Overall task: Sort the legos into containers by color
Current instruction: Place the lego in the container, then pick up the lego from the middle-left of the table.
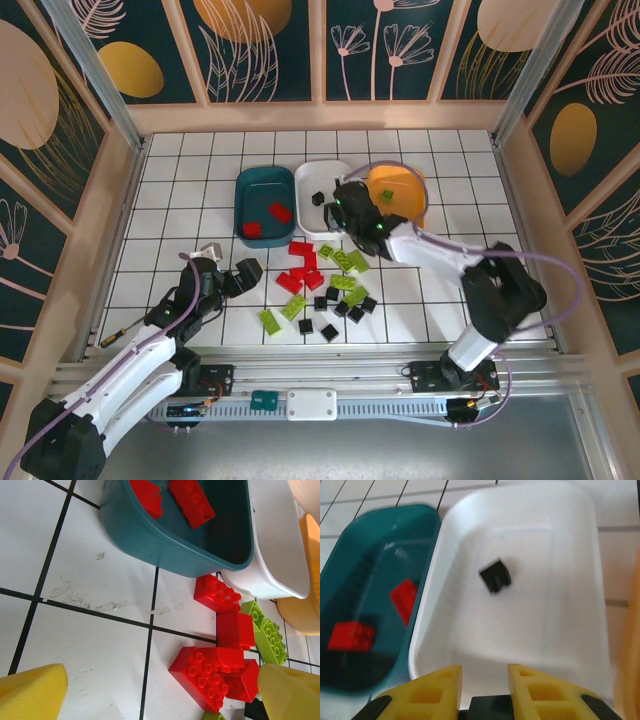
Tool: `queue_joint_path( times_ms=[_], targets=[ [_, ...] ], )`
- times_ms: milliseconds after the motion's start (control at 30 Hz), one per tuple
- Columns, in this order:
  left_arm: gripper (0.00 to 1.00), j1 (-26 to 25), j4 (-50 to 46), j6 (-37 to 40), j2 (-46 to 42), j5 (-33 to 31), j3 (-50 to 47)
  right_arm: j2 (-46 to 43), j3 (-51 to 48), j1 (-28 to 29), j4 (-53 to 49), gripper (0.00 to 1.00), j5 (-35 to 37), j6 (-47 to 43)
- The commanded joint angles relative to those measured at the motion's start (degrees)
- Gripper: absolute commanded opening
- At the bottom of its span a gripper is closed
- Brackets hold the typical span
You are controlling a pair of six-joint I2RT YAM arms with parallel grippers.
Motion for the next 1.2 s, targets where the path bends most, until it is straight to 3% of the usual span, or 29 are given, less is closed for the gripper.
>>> queue_joint_path(
  times_ms=[0,100,233,300,700,967,1167],
  targets=[
    [0.93,-0.4,-1.7,0.5,0.4,1.4,0.5,7.7,7.2,-2.3,2.4,0.12,-3.0,-4.4],
    [0.91,-0.6,-1.9,0.6,1.1,1.7,0.3,13.1,12.2,-3.6,1.5,0.18,-4.7,-4.0],
    [0.9,-3.1,-3.3,0.1,1.5,-0.9,0.4,15.6,15.3,-4.0,1.0,0.5,-6.0,-3.6],
    [0.9,-5.7,-4.0,-0.6,1.8,-3.2,0.5,14.9,14.9,-3.9,1.3,0.55,-6.4,-3.1],
    [0.78,-19.4,-9.0,-7.6,1.6,-10.1,-1.9,-2.2,-7.1,0.6,7.5,0.56,-3.6,-0.2],
    [0.84,-33.6,-12.6,-12.0,9.7,-19.7,2.6,-12.0,-18.9,1.3,9.9,0.56,-2.9,3.6],
    [0.83,-38.7,-13.1,-15.5,14.3,-22.3,1.6,-16.6,-22.6,1.2,9.8,0.56,-1.6,4.1]
  ],
)
